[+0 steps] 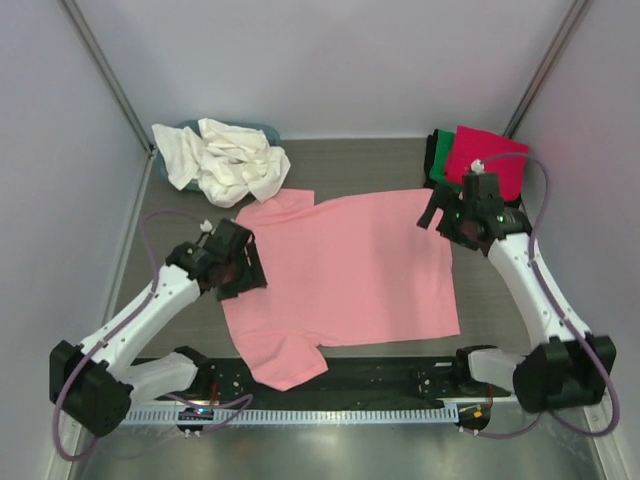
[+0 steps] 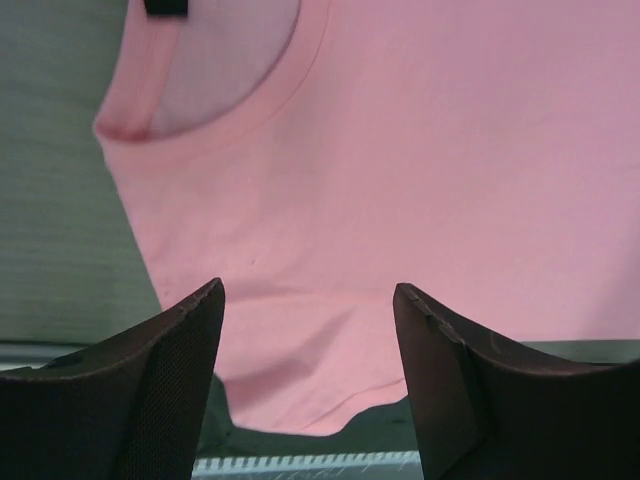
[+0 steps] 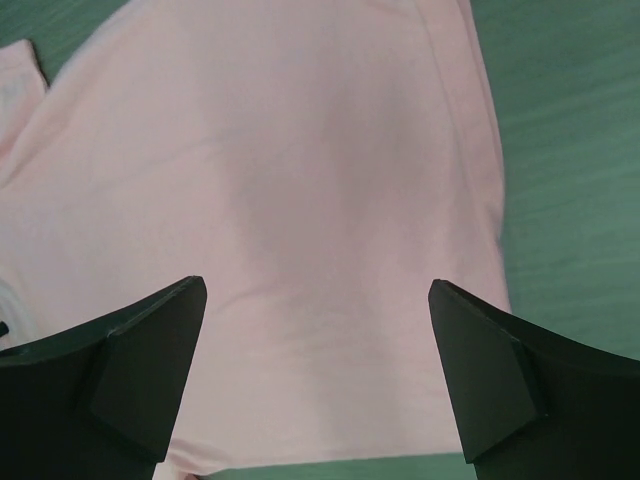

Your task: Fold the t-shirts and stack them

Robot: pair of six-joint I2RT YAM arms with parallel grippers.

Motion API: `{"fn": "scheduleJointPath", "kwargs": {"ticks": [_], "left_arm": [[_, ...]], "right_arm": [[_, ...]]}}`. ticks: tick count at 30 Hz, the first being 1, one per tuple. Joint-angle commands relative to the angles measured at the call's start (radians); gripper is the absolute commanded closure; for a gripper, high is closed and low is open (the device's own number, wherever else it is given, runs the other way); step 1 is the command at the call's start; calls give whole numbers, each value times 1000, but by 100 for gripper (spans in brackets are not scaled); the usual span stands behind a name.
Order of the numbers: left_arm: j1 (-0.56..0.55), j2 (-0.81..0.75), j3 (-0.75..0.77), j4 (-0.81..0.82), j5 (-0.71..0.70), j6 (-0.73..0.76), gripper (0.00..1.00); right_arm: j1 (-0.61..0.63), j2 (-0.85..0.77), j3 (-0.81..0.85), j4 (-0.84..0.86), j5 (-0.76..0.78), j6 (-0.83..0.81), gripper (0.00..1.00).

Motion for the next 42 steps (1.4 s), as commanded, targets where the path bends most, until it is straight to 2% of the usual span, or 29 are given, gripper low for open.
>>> {"fn": "scheduleJointPath", "kwargs": {"ticks": [1,3,4,6,7,10,11,14,18,21,25,31,34,37,38,42], "left_arm": [[-153,-105,-119,-77,-37,-166,31],[-245,-150,-180,-94,-63,-274,32],[-355,-171,-194,-100,-74,-317,33],[-463,-174,-225,-125,-98,-417,33],[-553,-161,-228,-137,-106,-446,33],[-689,-145,-257,-150,-114,-578,34],[-777,-141,-263,-147,-115,-615,35],[-923,-107,-283,-156,-126,-733,36],[-1088,-33,-302,-142,-128,-865,37],[-1146,32,-317,-108,-128,-922,37],[-1149,86,-358,-52,-152,-953,37],[-1125,74,-428,5,-209,-976,38],[-1111,48,-431,-24,-268,-997,41],[-1085,10,-431,-30,-327,-1006,53],[-1068,-2,-429,-27,-338,-1003,63],[-1010,-29,-402,-13,-391,-945,89]], "right_arm": [[-5,-190,-183,-39,52,68,0],[-3,-296,-298,-66,101,154,0],[-2,-412,-336,-70,107,174,0],[0,-516,-430,-69,130,240,0],[2,-576,-446,-75,129,246,0],[2,-598,-440,-122,141,280,0],[3,-584,-421,-135,147,289,0],[2,-538,-397,-150,121,296,0],[2,-512,-403,-142,84,300,0],[2,-519,-421,-129,78,312,1],[3,-516,-430,-121,69,311,0],[2,-498,-444,-118,89,286,0],[2,-483,-467,-118,98,297,0],[26,-449,-487,-118,112,318,0],[37,-435,-487,-119,119,334,0],[116,-391,-512,-77,113,408,0]]}}
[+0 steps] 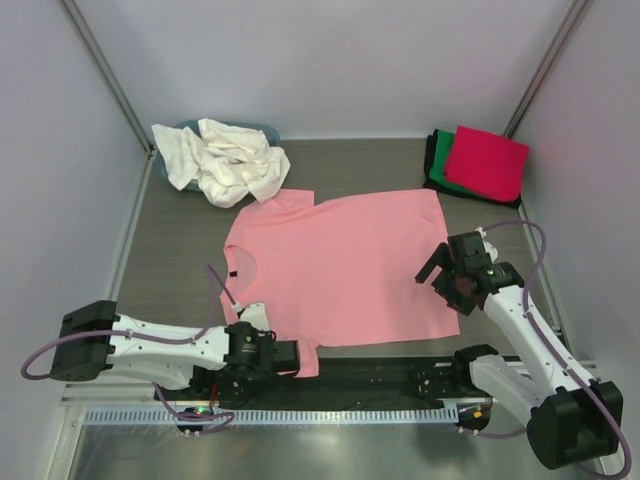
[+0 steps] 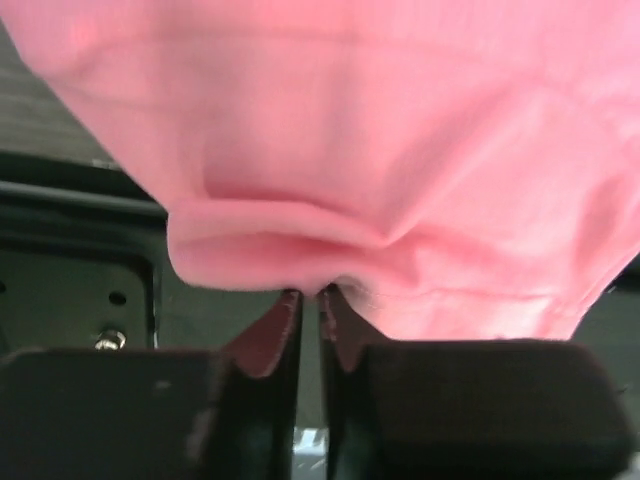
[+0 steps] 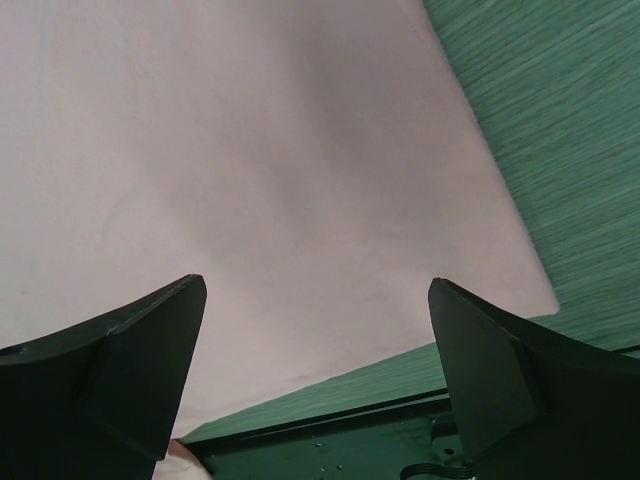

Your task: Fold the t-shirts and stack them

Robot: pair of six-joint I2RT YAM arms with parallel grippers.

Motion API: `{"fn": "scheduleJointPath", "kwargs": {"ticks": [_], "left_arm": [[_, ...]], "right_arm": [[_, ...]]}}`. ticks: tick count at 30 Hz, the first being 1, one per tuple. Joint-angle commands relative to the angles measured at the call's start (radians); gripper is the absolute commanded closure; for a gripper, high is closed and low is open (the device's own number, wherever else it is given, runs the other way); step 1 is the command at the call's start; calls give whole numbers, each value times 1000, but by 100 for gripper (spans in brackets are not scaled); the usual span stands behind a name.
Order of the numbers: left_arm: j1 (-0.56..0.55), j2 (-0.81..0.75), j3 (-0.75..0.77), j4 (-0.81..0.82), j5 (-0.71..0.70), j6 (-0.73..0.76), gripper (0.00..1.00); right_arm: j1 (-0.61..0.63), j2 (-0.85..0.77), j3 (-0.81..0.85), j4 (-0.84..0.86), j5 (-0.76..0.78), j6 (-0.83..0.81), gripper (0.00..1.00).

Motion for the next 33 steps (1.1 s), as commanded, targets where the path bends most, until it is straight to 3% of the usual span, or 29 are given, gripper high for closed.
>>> {"fn": "scheduleJointPath", "kwargs": {"ticks": [1,3,12,17,22,24,27,33], "left_arm": [[64,-24,27,22,-145,59,93],[123,-35,73,-9,-167,105,99],[396,-144,188,-49,-200,406,100],[473,-154,196,-60,-191,452,100],[586,-176,219,-47,-182,564,100],[661,-184,228,-34,-150,602,100],[694,-187,238,-12,-128,642,100],[697,-158,195,57,-61,641,100]], "right_arm": [[53,39,-24,71,5,66,0],[59,100,-37,114,-7,57,0],[58,415,27,292,32,2,0],[55,679,193,350,30,-66,0],[58,854,488,395,-127,-220,3],[61,856,559,339,-132,-254,3],[61,752,594,274,-15,-280,3],[59,463,330,199,186,-164,8]]}}
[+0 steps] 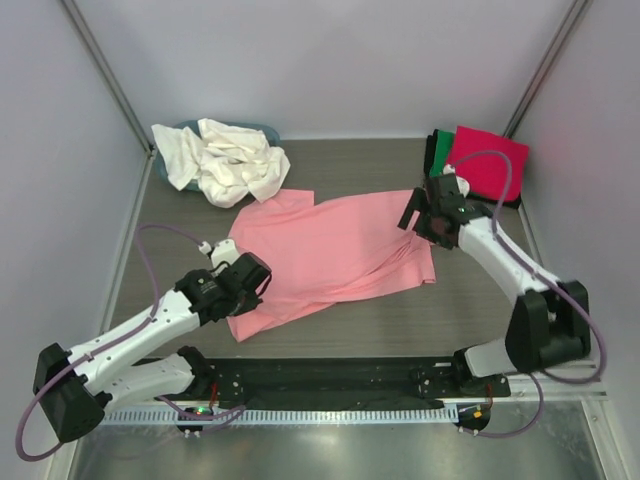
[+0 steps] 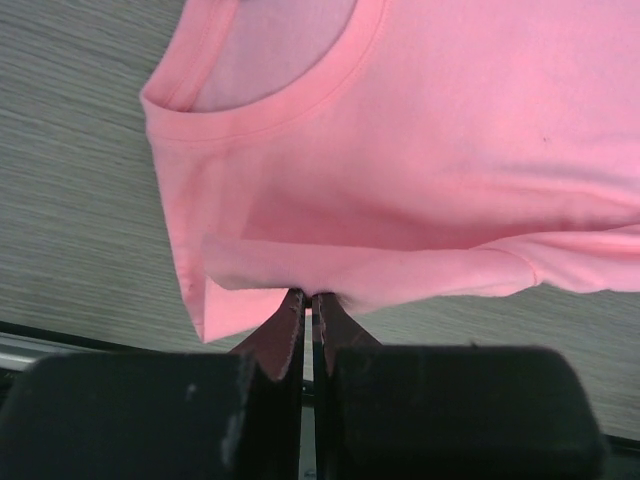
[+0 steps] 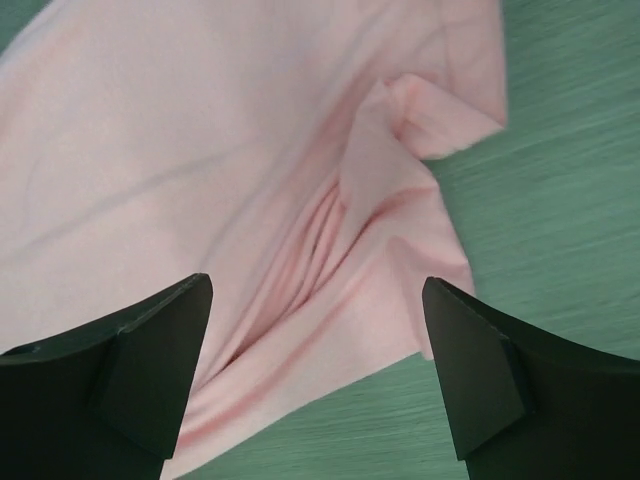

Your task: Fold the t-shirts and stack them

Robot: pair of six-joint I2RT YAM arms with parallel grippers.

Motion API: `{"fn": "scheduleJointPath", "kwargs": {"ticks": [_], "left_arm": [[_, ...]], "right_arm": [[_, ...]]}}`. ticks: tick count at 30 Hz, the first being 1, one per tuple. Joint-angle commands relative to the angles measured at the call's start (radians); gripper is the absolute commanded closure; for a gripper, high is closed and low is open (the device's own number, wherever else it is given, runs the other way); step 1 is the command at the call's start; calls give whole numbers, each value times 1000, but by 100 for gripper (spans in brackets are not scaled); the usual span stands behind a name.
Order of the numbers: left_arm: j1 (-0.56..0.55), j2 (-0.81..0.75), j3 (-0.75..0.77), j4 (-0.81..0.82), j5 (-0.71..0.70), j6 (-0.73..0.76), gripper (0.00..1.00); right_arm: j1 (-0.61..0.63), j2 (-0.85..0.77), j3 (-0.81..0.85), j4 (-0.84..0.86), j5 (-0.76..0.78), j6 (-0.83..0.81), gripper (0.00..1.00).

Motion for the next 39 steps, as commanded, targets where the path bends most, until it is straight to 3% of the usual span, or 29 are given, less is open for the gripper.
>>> {"fn": "scheduleJointPath", "kwargs": {"ticks": [1,8,13,25,28,32,39], "left_arm": [[5,12,-14,72,45,23,100],[5,3,-27,90,71,12,100],[5,-20,-45,81,74,1,100],[5,-46,-64,60,57,-3,100],[7,-36,-61,61,57,1,100],[5,-34,-38,40,57,11,100],[7,-91,123,-111,74,31,100]], "right_arm": [[-1,-198,-188,-78,114,79,9],[-1,-352,-462,-73,88,265,22],[-64,-311,-502,11,50,261,35],[-127,-162,-461,160,19,218,46],[-137,-150,-455,175,29,201,65],[-157,-159,-421,133,68,166,99],[-165,-418,-333,-111,118,187,99]]}}
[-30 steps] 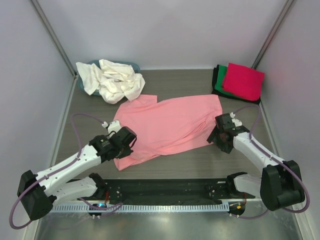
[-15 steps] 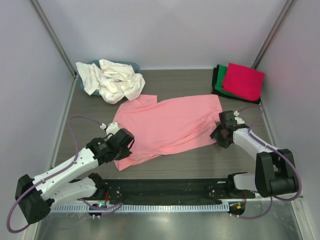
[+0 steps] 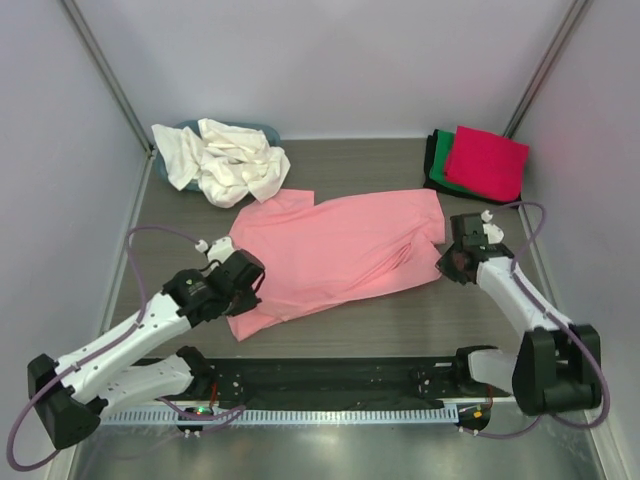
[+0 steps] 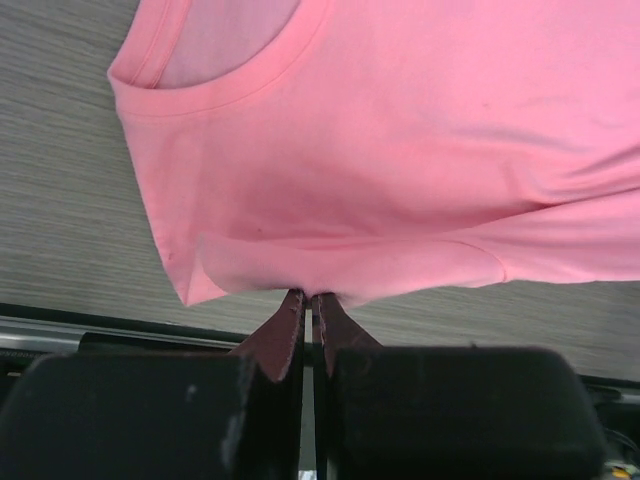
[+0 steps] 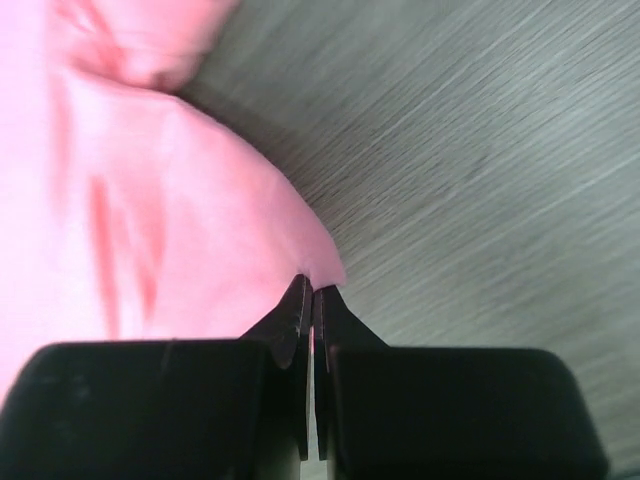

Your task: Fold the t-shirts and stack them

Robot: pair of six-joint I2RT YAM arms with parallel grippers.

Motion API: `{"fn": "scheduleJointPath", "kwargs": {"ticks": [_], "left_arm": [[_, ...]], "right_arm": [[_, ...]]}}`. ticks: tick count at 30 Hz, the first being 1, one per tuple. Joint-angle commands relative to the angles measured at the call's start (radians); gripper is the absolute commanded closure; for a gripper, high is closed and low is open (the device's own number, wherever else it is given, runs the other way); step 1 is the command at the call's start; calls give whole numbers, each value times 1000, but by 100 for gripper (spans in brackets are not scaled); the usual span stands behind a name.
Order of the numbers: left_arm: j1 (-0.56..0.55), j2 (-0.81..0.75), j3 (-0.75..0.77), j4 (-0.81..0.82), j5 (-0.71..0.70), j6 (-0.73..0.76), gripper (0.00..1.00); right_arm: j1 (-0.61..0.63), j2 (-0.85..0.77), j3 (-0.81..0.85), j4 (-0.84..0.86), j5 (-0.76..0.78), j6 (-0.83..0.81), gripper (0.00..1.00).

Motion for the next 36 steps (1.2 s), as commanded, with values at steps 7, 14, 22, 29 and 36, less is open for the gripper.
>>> {"fn": "scheduleJointPath", "kwargs": {"ticks": [7,14,22,29,36], "left_arm": [[5,-88,163,-195,91,32,100],[5,-151,197,-303,174,47,100],[3,-162,218,-369,154,84,100],[5,-44,213,-260,119,141,100],[44,192,414,-234,-3,279,100]], "right_arm": [[-6,-431,71,-393,-49,66,99],[-6,-642,123,-606,-67,71,99],[-6,-719,185,-736,-31,5,99],[-6,-661,111,-639,-72,-17,99],[-4,-459,140,-497,-35,-67,99]]}}
